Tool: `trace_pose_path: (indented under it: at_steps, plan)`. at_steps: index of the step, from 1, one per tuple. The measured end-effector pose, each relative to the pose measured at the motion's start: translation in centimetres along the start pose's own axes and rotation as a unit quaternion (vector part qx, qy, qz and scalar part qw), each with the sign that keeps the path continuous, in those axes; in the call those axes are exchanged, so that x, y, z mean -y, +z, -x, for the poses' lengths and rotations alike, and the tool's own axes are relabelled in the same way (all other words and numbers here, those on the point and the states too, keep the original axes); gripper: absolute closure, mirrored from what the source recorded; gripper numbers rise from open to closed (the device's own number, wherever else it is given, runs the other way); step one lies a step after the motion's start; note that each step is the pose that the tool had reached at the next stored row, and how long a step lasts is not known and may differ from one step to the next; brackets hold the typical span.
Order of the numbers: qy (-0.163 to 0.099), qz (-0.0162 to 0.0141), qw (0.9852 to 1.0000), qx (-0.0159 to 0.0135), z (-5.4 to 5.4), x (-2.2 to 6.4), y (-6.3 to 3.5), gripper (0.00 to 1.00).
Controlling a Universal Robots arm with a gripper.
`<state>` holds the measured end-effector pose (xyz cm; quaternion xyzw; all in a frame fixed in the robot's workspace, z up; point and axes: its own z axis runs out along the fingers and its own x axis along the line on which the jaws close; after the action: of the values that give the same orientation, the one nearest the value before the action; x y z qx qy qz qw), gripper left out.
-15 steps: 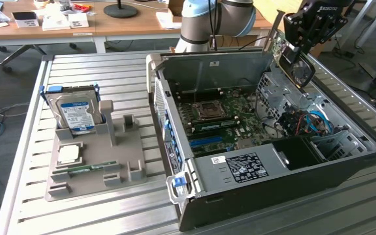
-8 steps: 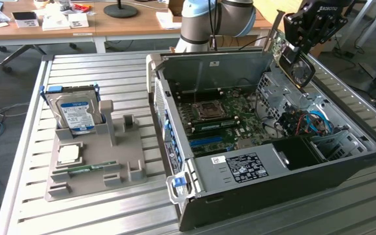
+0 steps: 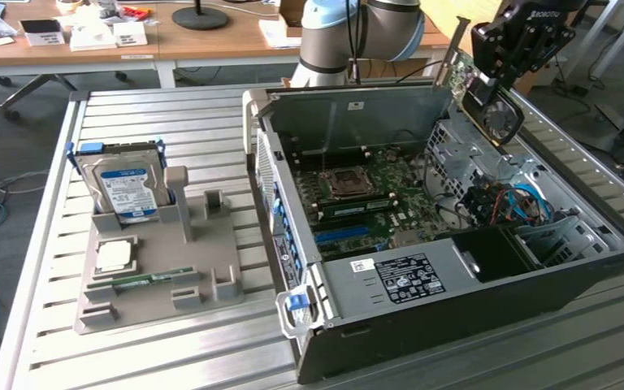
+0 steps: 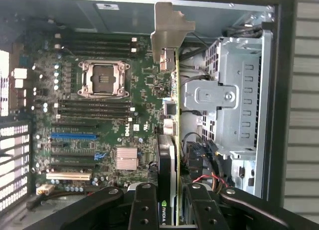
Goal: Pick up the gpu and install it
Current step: 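Insert the gpu into the slot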
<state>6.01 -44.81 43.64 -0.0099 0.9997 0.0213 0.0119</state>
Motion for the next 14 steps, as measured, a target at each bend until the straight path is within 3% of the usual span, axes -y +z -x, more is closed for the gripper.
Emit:
trace_pose_path:
  at_steps: [3,7,11,14]
  plan:
    - [-0.027,-0.0001,0.9996,-0.0012,0.00,0.00,0.00,0.73]
    - [-0.062,-0.0004,0.9981,-0.0027,0.00,0.01,0.03,0.73]
    - [-0.097,-0.0007,0.9952,-0.0042,0.00,0.00,0.04,0.73]
    - [-0.125,-0.0003,0.9922,-0.0053,0.00,0.00,0.05,0.73]
